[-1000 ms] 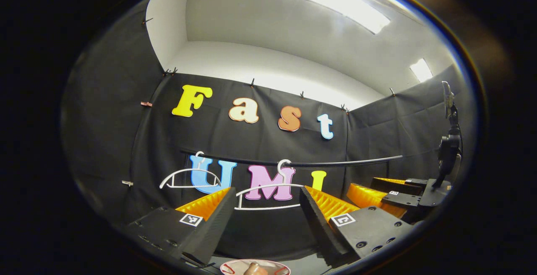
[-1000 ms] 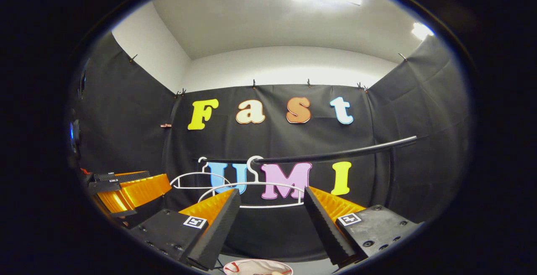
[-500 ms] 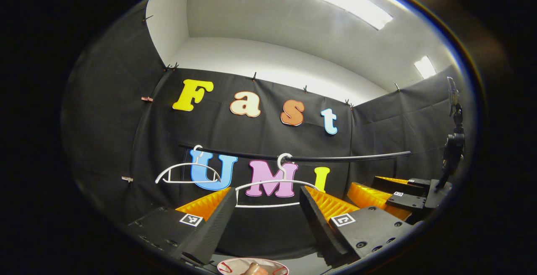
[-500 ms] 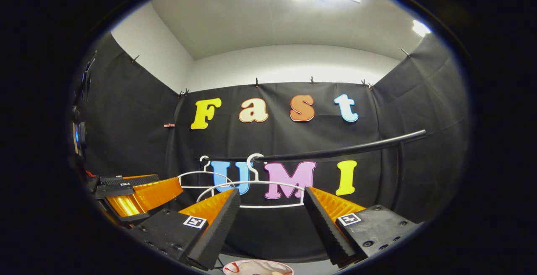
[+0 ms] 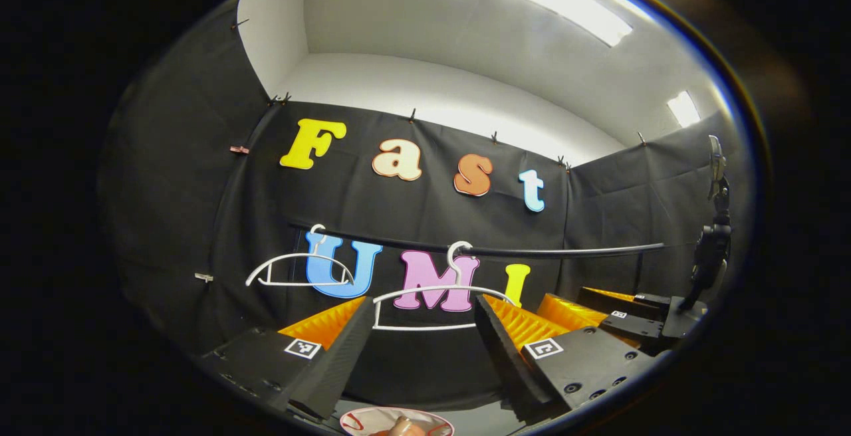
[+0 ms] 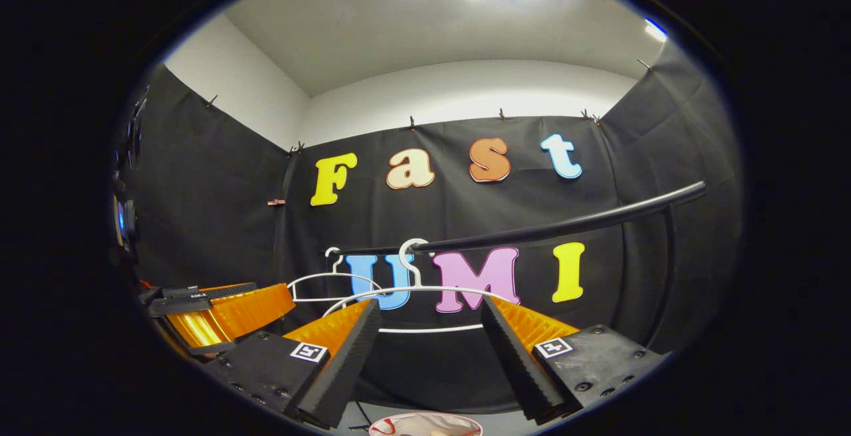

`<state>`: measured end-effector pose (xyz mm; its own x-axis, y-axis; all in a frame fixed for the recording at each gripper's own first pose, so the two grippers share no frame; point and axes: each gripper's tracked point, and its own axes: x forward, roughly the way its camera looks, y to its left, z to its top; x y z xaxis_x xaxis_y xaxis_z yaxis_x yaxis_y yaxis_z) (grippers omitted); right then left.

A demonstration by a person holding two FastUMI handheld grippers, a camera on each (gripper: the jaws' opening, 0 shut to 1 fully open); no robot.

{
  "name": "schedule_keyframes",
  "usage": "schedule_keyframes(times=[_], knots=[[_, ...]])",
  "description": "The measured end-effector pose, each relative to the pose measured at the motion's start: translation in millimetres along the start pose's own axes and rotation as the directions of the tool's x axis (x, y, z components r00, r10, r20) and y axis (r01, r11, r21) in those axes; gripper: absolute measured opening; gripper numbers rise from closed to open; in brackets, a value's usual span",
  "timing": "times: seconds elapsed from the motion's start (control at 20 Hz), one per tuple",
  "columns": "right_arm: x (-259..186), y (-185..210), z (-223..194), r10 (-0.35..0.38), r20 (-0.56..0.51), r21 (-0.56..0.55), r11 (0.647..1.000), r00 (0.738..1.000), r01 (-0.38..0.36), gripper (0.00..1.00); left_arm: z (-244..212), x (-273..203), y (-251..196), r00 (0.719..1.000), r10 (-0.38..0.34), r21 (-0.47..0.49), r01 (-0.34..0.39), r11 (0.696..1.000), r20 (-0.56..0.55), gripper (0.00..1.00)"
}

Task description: Grasp the clothes on the hanger with both hands and then place them into the laundry hamper below.

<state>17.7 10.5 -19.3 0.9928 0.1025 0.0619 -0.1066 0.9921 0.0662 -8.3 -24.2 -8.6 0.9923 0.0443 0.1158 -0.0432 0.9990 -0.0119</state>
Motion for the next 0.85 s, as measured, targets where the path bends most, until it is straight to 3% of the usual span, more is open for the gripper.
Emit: schedule_keyframes(times=[0.85], knots=[[-3.3, 3.6, -8.3, 0.017, -0.029, 0.006, 1.0, 0.999, -0.017, 0.97, -4.3, -1.7, 0.8, 1.0, 0.007, -0.004, -0.007, 1.0, -0.025, 0.95]])
